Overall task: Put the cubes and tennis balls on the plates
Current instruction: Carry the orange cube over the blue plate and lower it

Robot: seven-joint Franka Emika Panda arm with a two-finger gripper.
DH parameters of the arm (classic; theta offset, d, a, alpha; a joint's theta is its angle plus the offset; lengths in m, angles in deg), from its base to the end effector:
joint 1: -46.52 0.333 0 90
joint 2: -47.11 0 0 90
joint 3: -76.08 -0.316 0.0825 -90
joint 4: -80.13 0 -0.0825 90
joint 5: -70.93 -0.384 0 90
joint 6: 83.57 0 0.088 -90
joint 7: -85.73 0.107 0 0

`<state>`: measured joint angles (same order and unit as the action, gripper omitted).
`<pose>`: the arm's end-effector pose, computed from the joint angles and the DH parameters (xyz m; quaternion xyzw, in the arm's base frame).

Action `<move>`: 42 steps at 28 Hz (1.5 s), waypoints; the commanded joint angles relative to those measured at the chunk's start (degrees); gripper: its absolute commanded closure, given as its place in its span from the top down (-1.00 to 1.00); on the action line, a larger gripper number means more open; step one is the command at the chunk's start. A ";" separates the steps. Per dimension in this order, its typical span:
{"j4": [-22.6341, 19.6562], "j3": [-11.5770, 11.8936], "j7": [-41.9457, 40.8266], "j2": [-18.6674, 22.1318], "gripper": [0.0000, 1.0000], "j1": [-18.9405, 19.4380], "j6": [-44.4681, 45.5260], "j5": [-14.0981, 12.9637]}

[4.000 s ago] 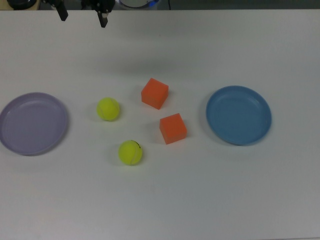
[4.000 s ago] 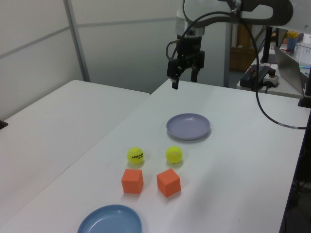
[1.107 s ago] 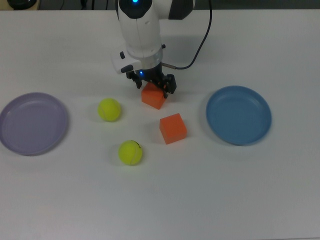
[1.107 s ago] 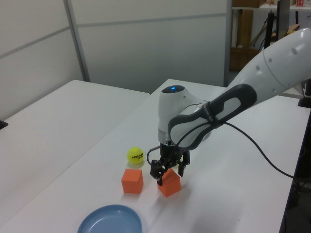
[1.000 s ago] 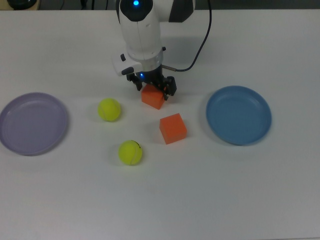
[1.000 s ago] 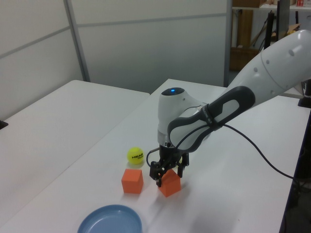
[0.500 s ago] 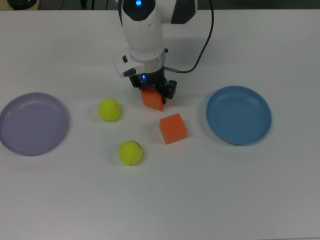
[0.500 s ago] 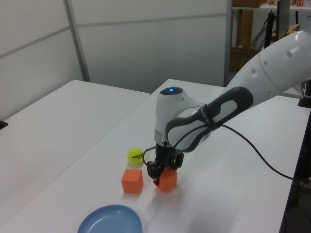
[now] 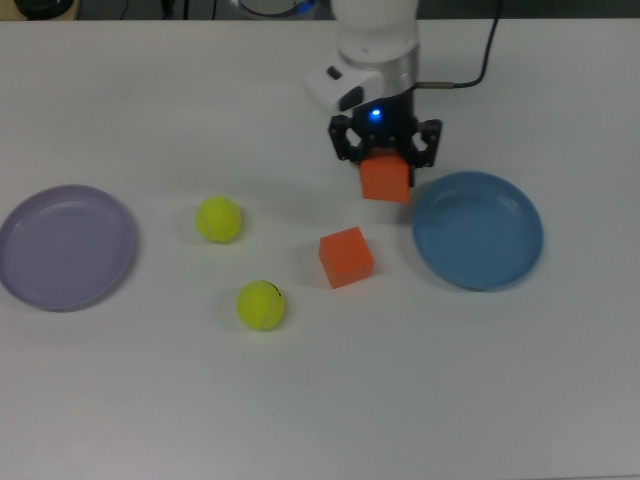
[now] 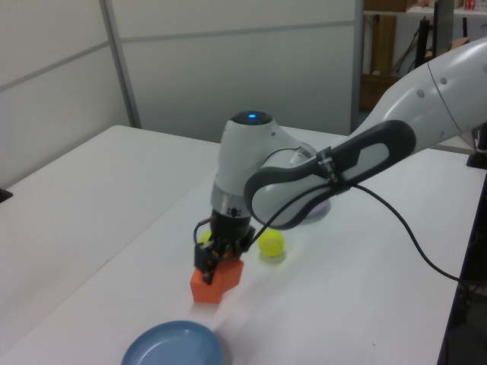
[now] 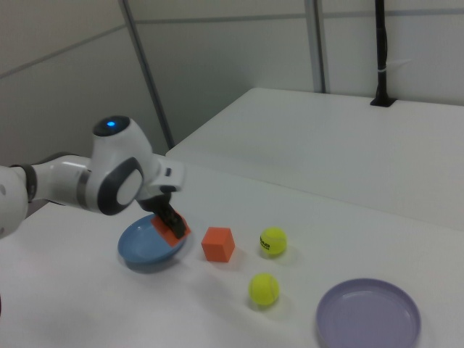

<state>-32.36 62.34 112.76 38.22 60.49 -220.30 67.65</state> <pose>0.5456 0.2814 0.4257 -0.9898 0.0160 -0.1017 0.0980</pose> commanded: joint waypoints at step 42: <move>16.69 -0.32 11.12 -18.00 1.00 11.07 0.94 12.51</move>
<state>-18.40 61.36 122.43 20.34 70.96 -220.30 78.68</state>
